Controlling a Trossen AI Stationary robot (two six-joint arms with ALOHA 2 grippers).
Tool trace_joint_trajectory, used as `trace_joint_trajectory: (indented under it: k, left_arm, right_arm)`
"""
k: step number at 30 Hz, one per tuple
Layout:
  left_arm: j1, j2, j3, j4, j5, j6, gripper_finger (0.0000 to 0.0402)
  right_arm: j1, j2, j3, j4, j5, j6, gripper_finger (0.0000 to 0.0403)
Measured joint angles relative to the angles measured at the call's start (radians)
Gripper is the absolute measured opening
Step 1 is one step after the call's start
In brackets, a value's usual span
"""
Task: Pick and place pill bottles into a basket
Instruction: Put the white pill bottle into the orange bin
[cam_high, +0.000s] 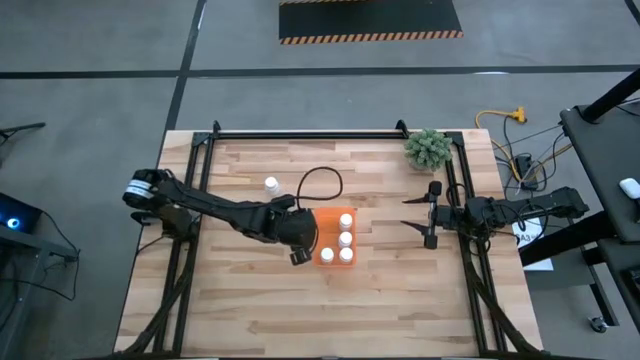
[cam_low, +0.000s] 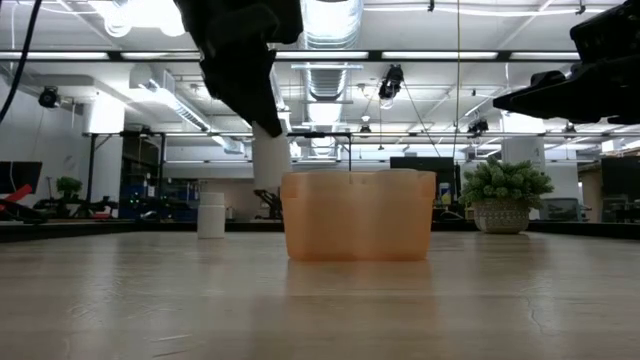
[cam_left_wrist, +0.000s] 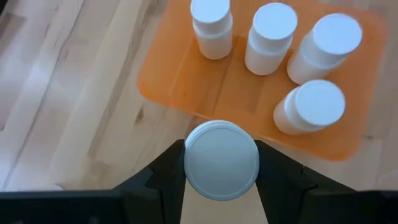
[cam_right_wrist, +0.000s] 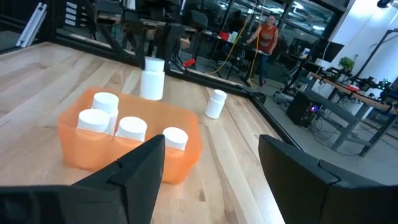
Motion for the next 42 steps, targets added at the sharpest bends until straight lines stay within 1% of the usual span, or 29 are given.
trace_joint_trajectory:
  k: [6, 9, 14, 17, 24, 26, 36, 42]
  left_arm:
    - [-0.015, 0.0, 0.001, -0.006, -0.005, 0.008, 0.0143]
    - [-0.026, 0.0, 0.005, -0.042, -0.031, 0.0, 0.0143]
    - [-0.033, -0.001, 0.029, -0.043, -0.048, -0.007, 0.0143]
    - [-0.041, -0.002, 0.052, -0.034, -0.058, 0.032, 0.0143]
    - [-0.052, -0.002, 0.061, 0.059, -0.08, 0.141, 0.0143]
    - [-0.052, 0.008, 0.06, 0.097, -0.08, 0.168, 0.0143]
    - [-0.044, 0.108, 0.083, 0.14, -0.076, 0.25, 0.0143]
    - [-0.025, 0.128, 0.103, 0.145, -0.075, 0.243, 0.0143]
  right_arm:
    - [0.0, 0.0, 0.0, 0.0, 0.001, -0.002, 0.0254]
    - [0.0, 0.001, 0.0, 0.0, 0.001, 0.0, 0.0256]
    - [0.0, 0.001, 0.0, 0.0, 0.001, -0.001, 0.0251]
    - [0.0, 0.001, 0.0, 0.0, 0.001, 0.0, 0.0249]
    - [0.0, 0.0, 0.0, 0.0, 0.001, -0.001, 0.0255]
    - [0.0, 0.0, 0.0, 0.0, 0.001, 0.0, 0.0256]
    - [-0.001, 0.0, 0.0, 0.0, 0.001, -0.002, 0.0249]
    - [0.0, 0.0, 0.0, 0.0, 0.001, 0.0, 0.0256]
